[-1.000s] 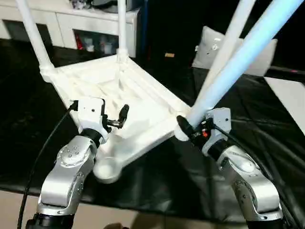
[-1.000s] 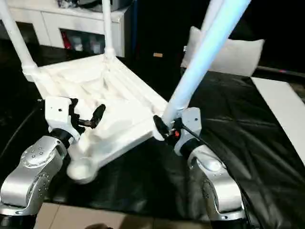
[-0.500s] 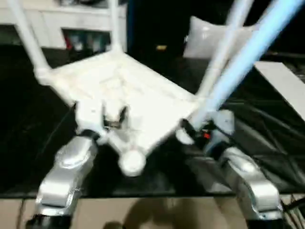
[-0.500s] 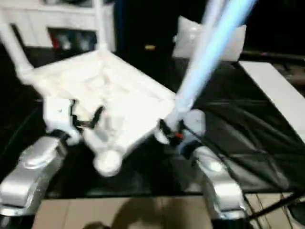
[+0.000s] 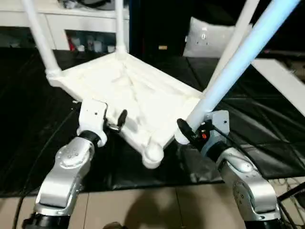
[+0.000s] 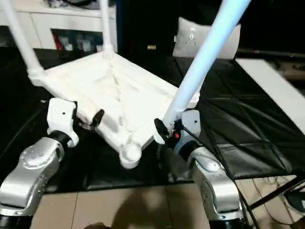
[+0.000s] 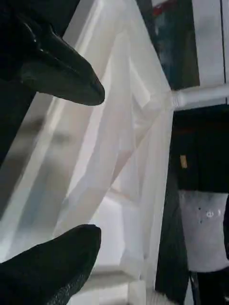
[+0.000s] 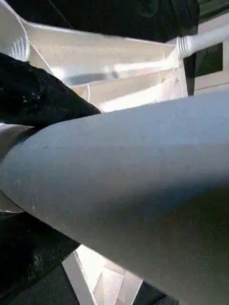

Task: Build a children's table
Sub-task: Move to table

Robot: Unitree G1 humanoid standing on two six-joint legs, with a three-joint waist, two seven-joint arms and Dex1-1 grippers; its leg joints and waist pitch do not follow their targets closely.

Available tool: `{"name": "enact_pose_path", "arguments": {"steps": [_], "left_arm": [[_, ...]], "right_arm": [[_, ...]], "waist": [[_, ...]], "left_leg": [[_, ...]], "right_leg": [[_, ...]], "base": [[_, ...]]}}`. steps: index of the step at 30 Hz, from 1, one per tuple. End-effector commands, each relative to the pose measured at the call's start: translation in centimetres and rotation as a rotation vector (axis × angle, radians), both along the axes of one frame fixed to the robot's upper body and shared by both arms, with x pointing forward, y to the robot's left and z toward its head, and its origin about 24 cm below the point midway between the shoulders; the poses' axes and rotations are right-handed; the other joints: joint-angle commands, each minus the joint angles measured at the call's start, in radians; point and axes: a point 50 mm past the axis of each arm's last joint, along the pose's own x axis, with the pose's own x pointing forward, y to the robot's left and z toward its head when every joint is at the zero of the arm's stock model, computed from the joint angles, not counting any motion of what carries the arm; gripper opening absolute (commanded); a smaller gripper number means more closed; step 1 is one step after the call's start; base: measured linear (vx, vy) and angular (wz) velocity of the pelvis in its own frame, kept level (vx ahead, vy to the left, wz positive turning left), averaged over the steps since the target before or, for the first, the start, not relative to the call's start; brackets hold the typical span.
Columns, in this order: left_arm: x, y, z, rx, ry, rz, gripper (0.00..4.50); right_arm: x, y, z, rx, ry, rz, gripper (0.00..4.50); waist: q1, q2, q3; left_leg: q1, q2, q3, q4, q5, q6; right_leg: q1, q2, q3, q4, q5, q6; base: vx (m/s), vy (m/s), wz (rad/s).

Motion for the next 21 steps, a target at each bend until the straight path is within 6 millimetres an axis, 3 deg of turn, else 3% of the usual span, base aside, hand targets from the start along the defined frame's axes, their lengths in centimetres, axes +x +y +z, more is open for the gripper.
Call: {"name": "enact_pose_path", "arguments": {"steps": [1, 3, 5, 6, 8, 9, 10, 11, 12, 13, 14, 15, 16, 17, 18, 19, 20, 21], "left_arm": [[0.00, -0.37, -0.26, 0.002, 0.018, -0.024, 4.50], [-0.05, -0.44, -0.28, -0.006, 0.021, -0.035, 4.50], [-0.09, -0.45, -0.15, -0.032, 0.016, -0.037, 4.50], [-0.09, -0.42, -0.05, -0.044, 0.011, -0.038, 4.50], [-0.08, -0.28, 0.07, -0.046, 0.003, -0.033, 4.50], [-0.09, -0.27, 0.07, -0.046, 0.003, -0.033, 4.50], [-0.12, -0.27, 0.06, -0.038, 0.003, -0.035, 4.50], [-0.12, -0.27, 0.06, -0.038, 0.003, -0.035, 4.50], [-0.15, -0.26, 0.06, -0.034, 0.002, -0.036, 4.50], [-0.22, -0.25, 0.07, -0.034, 0.004, -0.037, 4.50], [-0.29, -0.24, 0.08, -0.035, 0.005, -0.037, 4.50], [-0.32, -0.23, 0.09, -0.035, 0.005, -0.037, 4.50], [-0.36, -0.21, 0.09, -0.035, 0.006, -0.037, 4.50], [-0.37, -0.21, 0.09, -0.035, 0.006, -0.037, 4.50], [-0.42, -0.24, 0.09, -0.035, 0.007, -0.038, 4.50], [-0.44, -0.27, 0.09, -0.034, 0.008, -0.039, 4.50], [-0.46, -0.33, 0.07, -0.030, 0.008, -0.044, 4.50], [-0.46, -0.35, 0.08, -0.030, 0.008, -0.045, 4.50]], "right_arm": [[0.04, -0.53, 0.49, -0.010, -0.015, -0.007, 1.91], [0.08, -0.56, 0.50, -0.011, -0.015, -0.006, 1.91], [0.19, -0.66, 0.55, -0.012, -0.015, -0.007, 1.91], [0.21, -0.72, 0.55, -0.012, -0.015, -0.007, 1.91], [0.15, -0.75, 0.48, -0.013, -0.010, -0.001, 1.91], [0.14, -0.74, 0.48, -0.013, -0.010, 0.000, 1.91], [0.09, -0.72, 0.43, -0.015, -0.008, 0.007, 1.91], [0.09, -0.72, 0.43, -0.015, -0.008, 0.007, 1.91], [0.07, -0.71, 0.41, -0.018, -0.007, 0.010, 1.91], [0.02, -0.64, 0.42, -0.012, -0.005, 0.018, 1.91], [-0.01, -0.60, 0.40, -0.006, 0.000, 0.024, 1.91], [-0.02, -0.57, 0.39, -0.010, 0.001, 0.030, 1.91], [-0.05, -0.55, 0.38, -0.018, 0.003, 0.038, 1.91], [-0.05, -0.54, 0.38, -0.018, 0.003, 0.039, 1.91], [-0.05, -0.51, 0.37, -0.031, 0.006, 0.054, 1.91], [-0.03, -0.49, 0.37, -0.039, 0.009, 0.062, 1.91], [0.02, -0.51, 0.38, -0.037, 0.008, 0.055, 1.91], [0.02, -0.52, 0.38, -0.034, 0.007, 0.051, 1.91]], "waist": [[-0.012, 0.021, -0.032], [-0.017, 0.013, -0.036], [-0.019, 0.004, -0.041], [-0.015, 0.003, -0.037], [-0.016, 0.003, -0.030], [-0.022, 0.005, -0.025], [-0.028, 0.007, -0.020], [-0.041, 0.024, -0.009], [-0.032, 0.042, -0.003], [0.024, 0.043, -0.006], [0.045, 0.031, -0.016], [0.021, -0.010, -0.032], [0.032, -0.029, 0.035], [0.033, -0.035, 0.008], [0.061, -0.043, 0.002], [0.083, -0.019, -0.019], [0.077, 0.002, -0.048], [0.066, 0.022, -0.066]], "left_leg": [[0.039, 0.093, -0.063, -0.161, -0.735, -0.202], [0.033, 0.094, -0.061, -0.167, -0.706, -0.187], [0.023, 0.094, -0.053, -0.165, -0.598, -0.153], [0.022, 0.095, -0.046, -0.162, -0.556, -0.135], [0.046, 0.096, -0.046, -0.156, -0.641, -0.130], [0.059, 0.095, -0.047, -0.156, -0.712, -0.129], [0.066, 0.094, -0.048, -0.158, -0.754, -0.130], [0.070, 0.100, -0.040, -0.199, -0.885, -0.136], [0.037, 0.115, -0.025, -0.262, -0.982, -0.145], [-0.022, 0.111, 0.030, -0.306, -1.032, -0.110], [0.025, 0.122, 0.054, -0.274, -0.904, -0.065], [0.080, 0.119, 0.047, -0.211, -0.783, -0.058], [0.175, 0.047, 0.023, 0.142, -0.284, -0.032], [0.073, 0.034, -0.018, 0.110, -0.123, 0.013], [-0.039, 0.029, -0.065, 0.111, -0.106, 0.001], [-0.006, 0.062, -0.051, 0.014, -0.138, 0.018], [-0.020, 0.055, -0.035, -0.062, -0.011, 0.117], [0.052, 0.055, -0.064, -0.093, 0.117, 0.200]], "right_leg": [[-0.009, -0.040, 0.016, -0.081, -0.454, -0.044], [0.001, -0.039, 0.015, -0.084, -0.409, -0.043], [0.009, -0.051, 0.026, -0.085, -0.361, -0.055], [0.005, -0.059, 0.031, -0.091, -0.392, -0.060], [0.001, -0.060, 0.021, -0.111, -0.576, -0.043], [0.004, -0.048, 0.002, -0.123, -0.655, -0.027], [0.005, -0.037, -0.014, -0.130, -0.679, -0.018], [0.028, 0.010, -0.074, -0.119, -0.619, -0.011], [0.075, 0.038, -0.092, -0.031, -0.491, -0.027], [0.144, 0.063, -0.104, 0.133, -0.169, -0.021], [0.116, 0.028, -0.038, 0.106, -0.286, -0.017], [0.084, -0.013, 0.007, 0.034, -0.527, -0.015], [-0.080, -0.179, 0.056, -0.264, -1.256, -0.082], [0.034, -0.169, 0.131, -0.228, -1.274, -0.138], [0.188, -0.171, 0.146, -0.165, -1.102, -0.170], [0.185, -0.108, 0.114, -0.136, -0.776, -0.208], [0.212, -0.044, 0.001, -0.109, -0.451, -0.228], [0.170, 0.020, -0.048, -0.070, -0.265, -0.194]], "base": [[0.000, 0.000, 0.00], [-0.053, 0.005, -0.05], [0.000, 0.000, 0.00], [0.000, 0.000, 0.00], [0.000, 0.000, 0.00], [0.000, 0.000, 0.00], [0.000, 0.000, 0.00], [0.000, 0.000, 0.00], [0.000, 0.000, 0.00], [0.000, 0.000, 0.00], [0.018, -0.093, 0.08], [0.018, -0.093, 0.08], [0.120, -0.152, -0.01], [0.197, -0.047, -0.25], [0.197, -0.047, -0.25], [0.195, 0.037, -0.05], [0.136, 0.039, 0.40], [0.136, 0.039, 0.40]]}}
